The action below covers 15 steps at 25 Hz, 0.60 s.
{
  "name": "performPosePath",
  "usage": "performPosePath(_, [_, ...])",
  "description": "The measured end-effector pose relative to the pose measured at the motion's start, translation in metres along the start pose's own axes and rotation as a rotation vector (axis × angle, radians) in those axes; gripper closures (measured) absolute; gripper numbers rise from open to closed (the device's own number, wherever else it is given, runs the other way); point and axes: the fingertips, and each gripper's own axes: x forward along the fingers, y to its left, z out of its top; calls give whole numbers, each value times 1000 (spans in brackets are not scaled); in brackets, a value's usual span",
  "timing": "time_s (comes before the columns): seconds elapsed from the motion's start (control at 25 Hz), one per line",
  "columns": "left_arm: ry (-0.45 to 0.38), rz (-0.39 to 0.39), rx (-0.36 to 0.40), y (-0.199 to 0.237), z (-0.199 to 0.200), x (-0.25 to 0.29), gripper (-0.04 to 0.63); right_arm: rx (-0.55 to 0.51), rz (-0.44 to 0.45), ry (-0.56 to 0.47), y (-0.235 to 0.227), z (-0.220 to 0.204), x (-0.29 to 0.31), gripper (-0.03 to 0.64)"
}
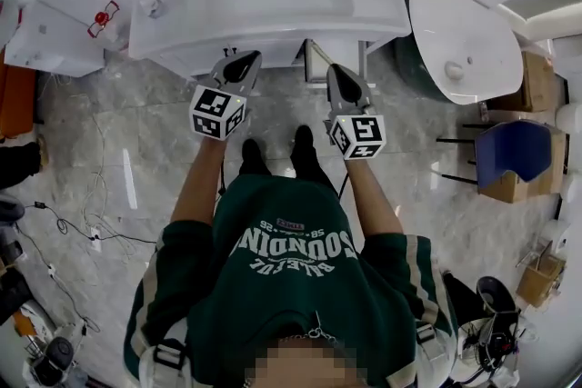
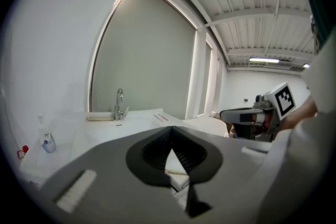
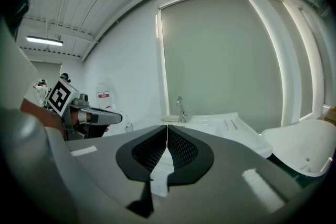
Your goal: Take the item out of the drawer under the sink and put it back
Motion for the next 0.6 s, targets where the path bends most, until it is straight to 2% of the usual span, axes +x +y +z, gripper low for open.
performPosePath(0.24, [-15, 113, -62, -1, 5, 30, 551, -18, 131, 15, -38, 8, 34, 614])
performPosePath(0.36, [-24, 160, -69, 0, 10, 39, 551, -29, 190, 16, -49, 14, 50, 614])
performPosePath(0.6, [-22, 217, -78, 1, 11, 46, 551, -41, 252, 41, -63, 9, 65, 614])
